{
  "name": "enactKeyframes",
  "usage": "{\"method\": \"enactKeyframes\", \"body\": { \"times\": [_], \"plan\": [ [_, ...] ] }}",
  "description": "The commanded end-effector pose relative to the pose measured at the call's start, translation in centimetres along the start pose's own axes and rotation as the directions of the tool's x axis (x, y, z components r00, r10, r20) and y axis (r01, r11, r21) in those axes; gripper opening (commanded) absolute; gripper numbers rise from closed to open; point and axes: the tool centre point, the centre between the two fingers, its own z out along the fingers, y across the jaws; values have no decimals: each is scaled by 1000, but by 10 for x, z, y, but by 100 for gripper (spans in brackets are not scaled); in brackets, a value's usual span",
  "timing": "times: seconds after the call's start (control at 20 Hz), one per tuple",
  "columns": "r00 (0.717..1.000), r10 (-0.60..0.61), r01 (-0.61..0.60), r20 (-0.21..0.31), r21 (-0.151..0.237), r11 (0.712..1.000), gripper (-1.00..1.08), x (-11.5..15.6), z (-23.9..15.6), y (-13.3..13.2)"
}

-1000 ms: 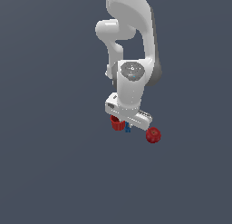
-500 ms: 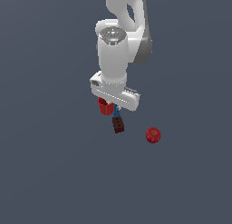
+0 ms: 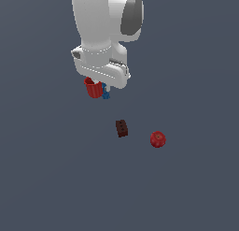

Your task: Pick up a designated object from a clutter of objects.

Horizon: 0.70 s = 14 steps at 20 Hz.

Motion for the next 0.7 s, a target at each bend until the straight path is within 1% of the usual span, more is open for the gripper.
{"method": "enactKeyframes", "body": {
  "times": [0.0, 0.35, 0.65],
  "plan": [
    [1000, -1, 1, -1, 1, 1000, -100, -3, -22, 18],
    [1000, 0, 0, 0, -1, 1000, -100, -6, -72, 60],
    [1000, -1, 1, -1, -3, 1000, -100, -7, -100, 84]
  ]
}}
